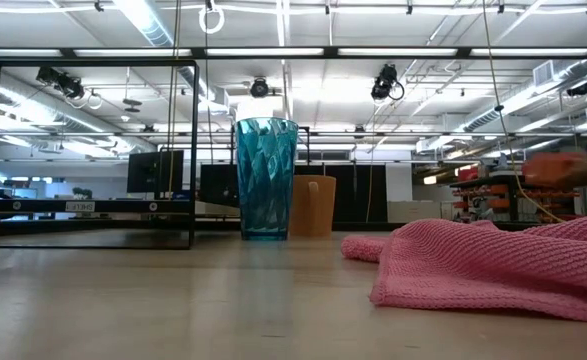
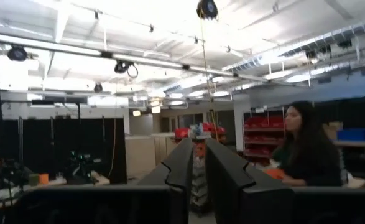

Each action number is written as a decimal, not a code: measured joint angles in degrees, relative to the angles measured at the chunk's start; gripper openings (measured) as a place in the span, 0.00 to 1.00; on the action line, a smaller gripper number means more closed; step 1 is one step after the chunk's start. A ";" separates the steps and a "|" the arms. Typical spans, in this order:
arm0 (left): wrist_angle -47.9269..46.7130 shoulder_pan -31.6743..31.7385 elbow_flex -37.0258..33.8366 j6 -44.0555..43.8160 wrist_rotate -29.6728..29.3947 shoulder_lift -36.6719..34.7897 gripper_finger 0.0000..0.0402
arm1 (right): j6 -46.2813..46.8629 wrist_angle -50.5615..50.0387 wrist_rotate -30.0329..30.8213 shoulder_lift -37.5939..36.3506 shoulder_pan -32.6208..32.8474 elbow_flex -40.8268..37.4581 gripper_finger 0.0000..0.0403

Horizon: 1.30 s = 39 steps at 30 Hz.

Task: Stack small to large cups/mugs on shelf
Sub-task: Put the blue cup on the shelf

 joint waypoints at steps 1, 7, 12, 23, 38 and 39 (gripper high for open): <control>0.20 -0.01 -0.01 -0.27 0.01 0.36 0.12 | 0.00 0.00 0.00 0.00 0.00 0.00 0.29; -0.76 -0.02 -0.12 0.19 0.02 2.31 0.13 | 0.57 -0.02 0.00 0.00 0.02 0.00 0.29; -1.68 -0.02 -0.12 0.68 -0.13 5.45 0.14 | 1.44 -0.02 0.00 0.00 0.02 0.00 0.29; -5.86 0.06 -5.61 -1.25 -0.13 9.37 0.17 | 2.06 -0.37 0.06 0.00 0.57 0.00 0.29; 10.58 4.28 -33.30 -10.78 2.95 2.16 0.15 | 3.09 -0.33 2.80 0.00 3.52 0.00 0.29; 9.82 4.28 -34.06 -11.75 3.76 2.90 0.15 | 3.30 -0.33 2.82 0.00 3.50 0.00 0.29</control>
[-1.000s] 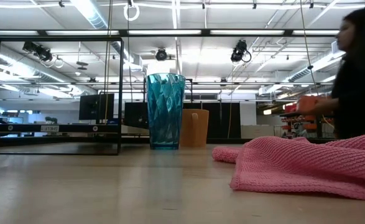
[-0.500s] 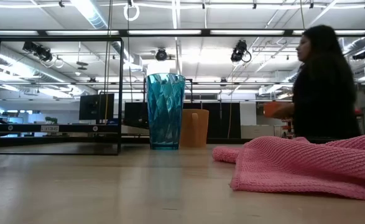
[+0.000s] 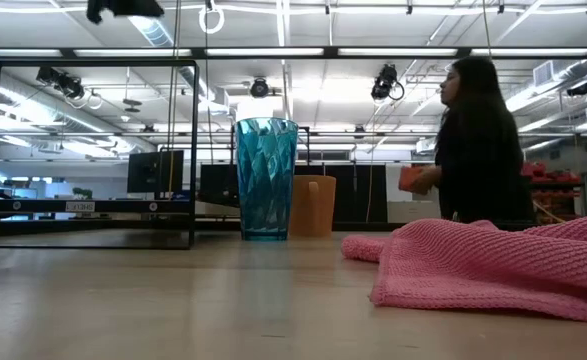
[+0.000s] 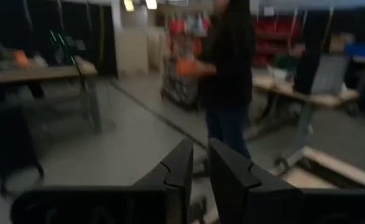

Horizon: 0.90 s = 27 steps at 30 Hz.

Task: Stack small to large cups/mugs on shelf
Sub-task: Put the blue cup on the shelf

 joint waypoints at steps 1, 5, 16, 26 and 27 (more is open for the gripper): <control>-0.68 0.00 -0.64 -0.64 1.00 0.82 0.15 | 0.14 0.00 0.01 0.00 0.00 0.00 0.29; -5.39 -0.20 -1.43 -3.43 6.72 4.80 0.16 | 1.64 -0.96 2.25 0.00 0.02 0.02 0.29; -10.91 -6.28 -0.11 -4.54 14.74 14.37 0.14 | 7.72 -9.84 13.39 0.02 0.00 -0.89 0.29; -9.30 -14.27 -0.03 -7.32 18.64 17.83 0.17 | 12.63 -11.20 13.49 0.07 -0.06 -11.03 0.29; -9.29 -14.90 -0.03 -7.53 18.66 18.36 0.17 | 13.38 -11.21 13.49 0.07 -0.17 -12.17 0.29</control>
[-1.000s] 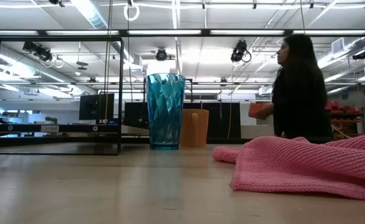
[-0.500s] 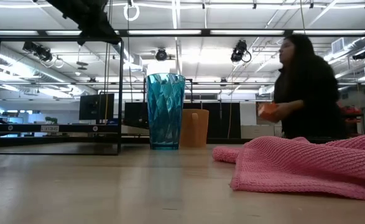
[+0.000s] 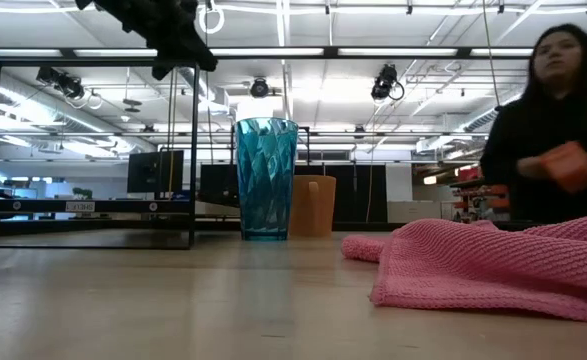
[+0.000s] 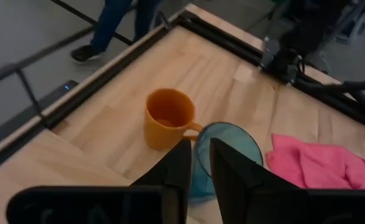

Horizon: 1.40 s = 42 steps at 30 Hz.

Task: Stack small to large cups/mugs on shelf
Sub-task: Put the blue cup on the shelf

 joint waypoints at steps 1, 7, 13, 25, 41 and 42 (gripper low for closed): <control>0.01 -0.63 0.00 -0.02 -0.08 0.62 0.17 | 0.58 -0.04 0.00 0.00 -0.04 -1.08 0.29; 1.55 -2.80 0.02 -2.33 -0.41 4.94 0.15 | 4.44 -3.23 3.75 0.00 -0.04 -6.19 0.29; -0.92 -3.27 6.21 -2.21 -0.48 10.43 0.17 | 7.41 -4.85 4.83 0.00 -0.04 -8.66 0.29; -23.92 -4.81 21.74 1.76 -1.93 25.29 0.20 | 12.86 -8.57 6.08 -0.04 2.27 -8.97 0.29; -23.24 -8.69 22.08 0.67 -0.71 28.85 0.24 | 22.80 -4.08 9.08 -10.61 2.49 -33.47 0.29; -23.29 -8.69 22.08 0.28 -0.92 29.28 0.24 | 23.57 -2.59 9.00 -12.06 2.52 -35.34 0.29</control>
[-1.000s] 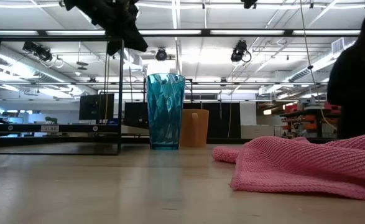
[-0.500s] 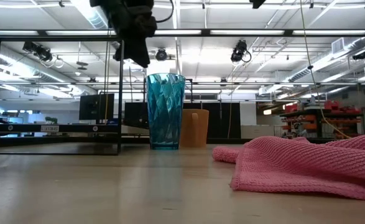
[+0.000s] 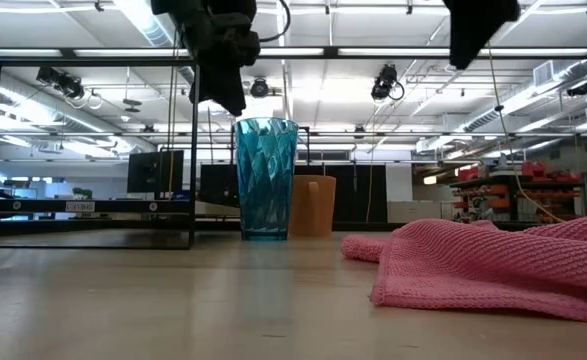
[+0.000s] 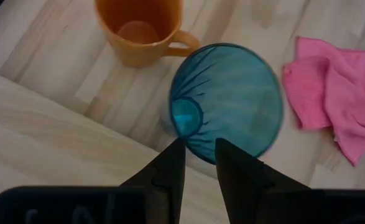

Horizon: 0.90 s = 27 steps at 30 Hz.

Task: Stack small to large cups/mugs on shelf
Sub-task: Put the blue cup on the shelf

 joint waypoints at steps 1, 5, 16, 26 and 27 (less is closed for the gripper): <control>0.09 0.00 0.00 -0.10 -0.02 0.47 0.25 | 0.70 1.77 -0.09 -1.60 0.02 -1.94 0.29; 1.16 0.00 0.00 -0.57 -0.02 2.18 0.26 | 2.17 7.71 -0.09 -6.82 -0.01 -7.92 0.29; 2.66 -0.04 -0.03 -1.76 0.00 6.17 0.26 | 3.92 10.52 -0.26 -10.65 0.00 -14.30 0.29; 3.16 -0.04 -0.04 -3.31 -0.60 7.02 0.26 | 3.13 12.81 -0.26 -10.01 0.02 -14.87 0.29; 3.17 -0.07 -0.04 -3.34 -1.30 7.02 0.25 | 2.96 13.03 -0.26 -10.03 0.02 -14.87 0.29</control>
